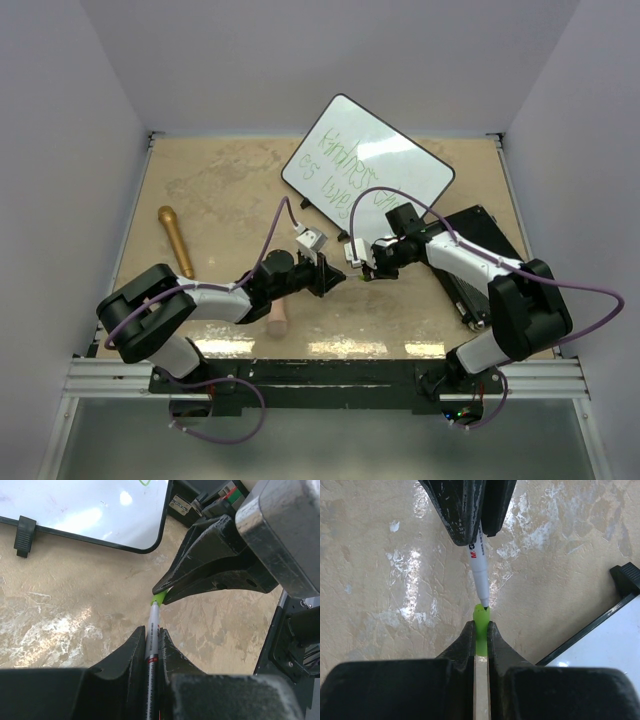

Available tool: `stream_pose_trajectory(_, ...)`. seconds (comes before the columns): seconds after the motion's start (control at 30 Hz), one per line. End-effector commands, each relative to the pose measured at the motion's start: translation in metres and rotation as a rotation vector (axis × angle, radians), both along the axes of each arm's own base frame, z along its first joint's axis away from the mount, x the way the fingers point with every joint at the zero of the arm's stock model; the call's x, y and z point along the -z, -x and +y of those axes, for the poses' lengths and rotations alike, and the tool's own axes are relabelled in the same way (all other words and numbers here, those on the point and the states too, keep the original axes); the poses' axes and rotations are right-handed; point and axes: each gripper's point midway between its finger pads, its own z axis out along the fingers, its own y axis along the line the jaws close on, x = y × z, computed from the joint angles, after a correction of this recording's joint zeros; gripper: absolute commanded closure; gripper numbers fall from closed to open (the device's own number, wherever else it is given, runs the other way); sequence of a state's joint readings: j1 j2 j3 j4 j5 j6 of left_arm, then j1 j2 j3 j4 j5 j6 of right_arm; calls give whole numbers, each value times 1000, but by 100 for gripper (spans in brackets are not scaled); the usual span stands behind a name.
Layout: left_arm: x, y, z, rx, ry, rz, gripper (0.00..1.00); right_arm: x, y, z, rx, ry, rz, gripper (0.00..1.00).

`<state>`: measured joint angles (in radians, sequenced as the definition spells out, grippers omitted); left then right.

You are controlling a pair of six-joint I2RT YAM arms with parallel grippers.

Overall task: Write a sentence on the whiteboard
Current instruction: Insert the pen cap into the whiteboard marker.

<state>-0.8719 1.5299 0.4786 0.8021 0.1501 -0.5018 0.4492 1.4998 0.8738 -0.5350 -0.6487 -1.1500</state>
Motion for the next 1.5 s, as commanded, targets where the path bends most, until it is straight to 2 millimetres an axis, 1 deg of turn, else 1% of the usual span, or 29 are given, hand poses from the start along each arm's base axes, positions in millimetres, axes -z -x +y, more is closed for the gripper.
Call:
stream_pose_trajectory(0.0, -22, -6, -6, 4, 26, -69, 100, 3, -2, 2, 13, -4, 2, 100)
stream_pose_trajectory(0.17, -18, -5, -6, 8, 17, -64, 100, 2, -3, 2, 20, -9, -2, 100)
stream_pose_trajectory(0.3, -21, -5, -7, 11, 30, -66, 100, 1, -2, 3, 16, -13, -2, 100)
stream_pose_trajectory(0.83, -19, 0, -15, 54, 65, -41, 100, -1, 5, 6, -24, -36, 8, 100)
stream_pose_trajectory(0.9, -20, 0, -16, 55, 70, -41, 100, -3, 7, 7, -32, -46, 10, 100)
stream_pose_trajectory(0.93, -16, 1, -16, 56, 63, -32, 100, -4, 8, 7, -36, -49, 7, 100)
stream_pose_trajectory(1.07, -14, 0, -15, 55, 69, -31, 100, -10, 14, 8, -67, -71, 1, 100)
stream_pose_trajectory(1.17, -16, 1, -13, 58, 91, -27, 100, -14, 17, 11, -89, -89, -2, 100)
stream_pose_trajectory(1.37, -28, 6, -11, 90, 159, -60, 100, -24, 22, 15, -112, -126, 4, 100)
stream_pose_trajectory(1.47, -27, 8, -11, 101, 165, -55, 100, -30, 23, 18, -120, -147, 4, 100)
